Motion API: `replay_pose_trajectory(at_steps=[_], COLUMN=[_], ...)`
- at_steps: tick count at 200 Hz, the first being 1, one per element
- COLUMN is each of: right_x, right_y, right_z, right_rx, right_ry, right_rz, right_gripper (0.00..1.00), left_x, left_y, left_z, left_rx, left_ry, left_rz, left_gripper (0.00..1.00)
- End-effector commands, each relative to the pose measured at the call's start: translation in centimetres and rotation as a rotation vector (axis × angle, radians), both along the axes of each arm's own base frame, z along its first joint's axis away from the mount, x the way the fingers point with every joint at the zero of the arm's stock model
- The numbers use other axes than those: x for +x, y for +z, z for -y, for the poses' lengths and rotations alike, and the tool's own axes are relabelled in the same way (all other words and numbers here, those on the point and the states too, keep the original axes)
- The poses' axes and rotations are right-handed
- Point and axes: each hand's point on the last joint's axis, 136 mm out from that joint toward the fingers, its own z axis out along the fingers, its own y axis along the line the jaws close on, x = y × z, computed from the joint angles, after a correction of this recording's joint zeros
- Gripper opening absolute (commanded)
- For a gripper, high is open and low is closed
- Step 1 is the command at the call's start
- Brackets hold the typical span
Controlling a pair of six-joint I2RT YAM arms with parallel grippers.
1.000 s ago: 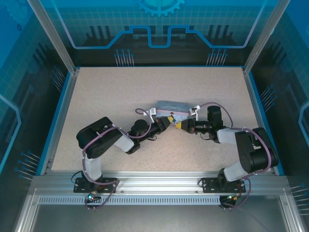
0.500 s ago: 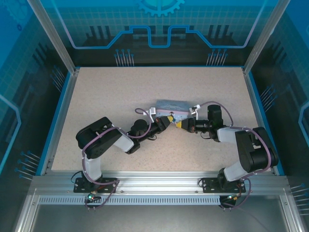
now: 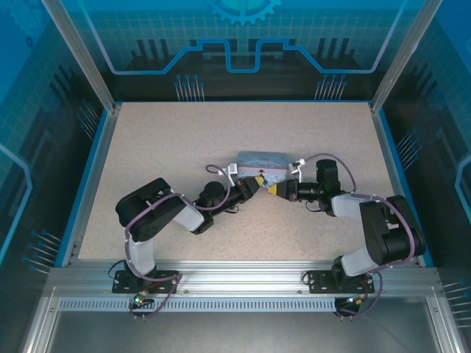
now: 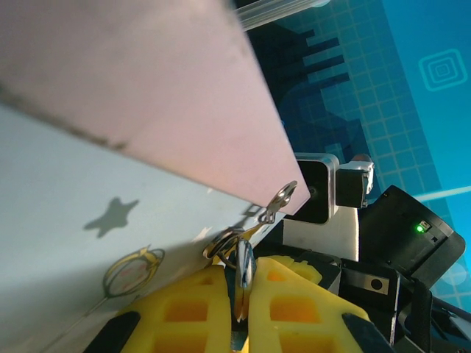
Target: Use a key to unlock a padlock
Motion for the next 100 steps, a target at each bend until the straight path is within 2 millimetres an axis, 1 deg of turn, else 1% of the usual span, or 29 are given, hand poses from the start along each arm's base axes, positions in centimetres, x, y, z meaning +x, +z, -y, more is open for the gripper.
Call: replay_pose_trajectory(at_steps=[1,40,70,100], right_x=[3.0,3.3,3.3,3.0], right_y=[2.5,2.4,4.2,5.7], right_z=[-0.1,-0.4,-1.0,-1.3], right_rx=[-0.038,-0.023,0.055,0.076], right_ry=[-0.059,-0.053,-0.032,-0.022], right_rz=[0.209,0.228,0.257,0.285], right_gripper=[0.0,0.0,0.0,0.0], left_x=[-6.1,-6.2,-6.3,-6.4], left_y=[2.6,2.8,2.8,2.3], left_z=[4.2,4.2,4.2,4.1], left_rx=[-0.072,-0.079,-0.069,-0.049], left_ry=[-0.316,-0.324,-0.329,-0.326], left_rz=[0.043,0.041,0.056,0.069], left_gripper=[0.0,0.0,0.0,0.0])
